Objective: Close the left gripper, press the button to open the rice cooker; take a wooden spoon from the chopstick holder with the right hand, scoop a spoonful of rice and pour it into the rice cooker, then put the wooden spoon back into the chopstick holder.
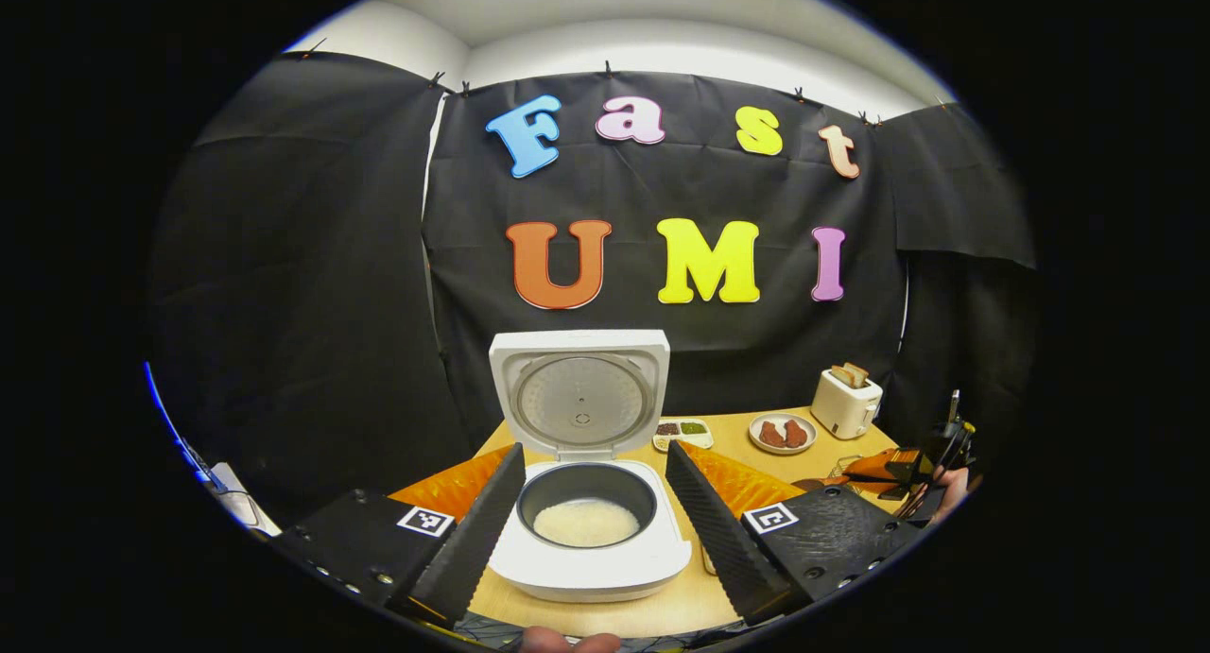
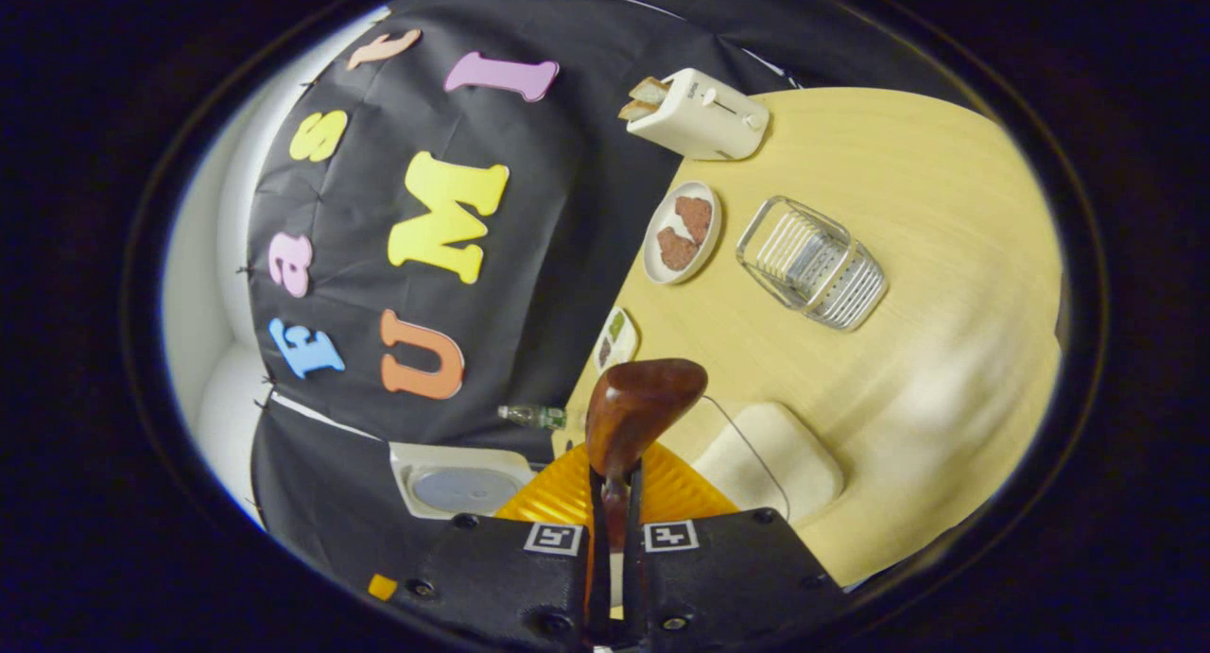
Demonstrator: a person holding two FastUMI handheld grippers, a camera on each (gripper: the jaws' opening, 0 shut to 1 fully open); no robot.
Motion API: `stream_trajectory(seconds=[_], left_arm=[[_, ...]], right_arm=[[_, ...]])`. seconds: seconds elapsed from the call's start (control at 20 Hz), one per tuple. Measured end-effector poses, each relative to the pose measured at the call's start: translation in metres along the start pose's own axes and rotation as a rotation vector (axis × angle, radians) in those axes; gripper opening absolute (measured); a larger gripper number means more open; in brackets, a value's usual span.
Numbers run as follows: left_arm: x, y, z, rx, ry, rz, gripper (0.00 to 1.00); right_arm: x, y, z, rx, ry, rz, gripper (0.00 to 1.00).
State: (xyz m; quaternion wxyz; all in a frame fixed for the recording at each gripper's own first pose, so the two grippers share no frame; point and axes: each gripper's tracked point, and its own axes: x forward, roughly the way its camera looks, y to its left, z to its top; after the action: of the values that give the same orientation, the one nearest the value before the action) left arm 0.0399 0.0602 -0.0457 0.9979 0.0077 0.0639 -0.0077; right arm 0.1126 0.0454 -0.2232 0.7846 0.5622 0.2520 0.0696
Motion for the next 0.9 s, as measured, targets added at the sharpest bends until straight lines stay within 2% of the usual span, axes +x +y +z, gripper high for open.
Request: stream_trajectory(seconds=[0.2, 0.45, 0.5, 0.55, 0.7, 0.9], left_arm=[[-0.009, 0.012, 0.000, -0.013, -0.017, 0.041, 0.96], [-0.030, 0.055, -0.012, -0.031, -0.014, 0.129, 0.96], [-0.035, 0.064, -0.014, -0.039, -0.013, 0.142, 0.96], [-0.041, 0.072, -0.016, -0.047, -0.012, 0.153, 0.96], [-0.055, 0.094, -0.023, -0.062, -0.010, 0.174, 0.96], [-0.061, 0.115, -0.039, -0.083, 0.016, 0.184, 0.96]], right_arm=[[0.008, 0.055, -0.009, -0.079, 0.035, 0.067, 0.10], [0.051, 0.132, -0.060, -0.159, 0.151, 0.163, 0.10], [0.058, 0.143, -0.074, -0.190, 0.170, 0.167, 0.05], [0.069, 0.151, -0.086, -0.224, 0.184, 0.168, 0.10], [0.102, 0.169, -0.125, -0.352, 0.223, 0.157, 0.10], [0.141, 0.173, -0.170, -0.541, 0.236, 0.095, 0.10]])
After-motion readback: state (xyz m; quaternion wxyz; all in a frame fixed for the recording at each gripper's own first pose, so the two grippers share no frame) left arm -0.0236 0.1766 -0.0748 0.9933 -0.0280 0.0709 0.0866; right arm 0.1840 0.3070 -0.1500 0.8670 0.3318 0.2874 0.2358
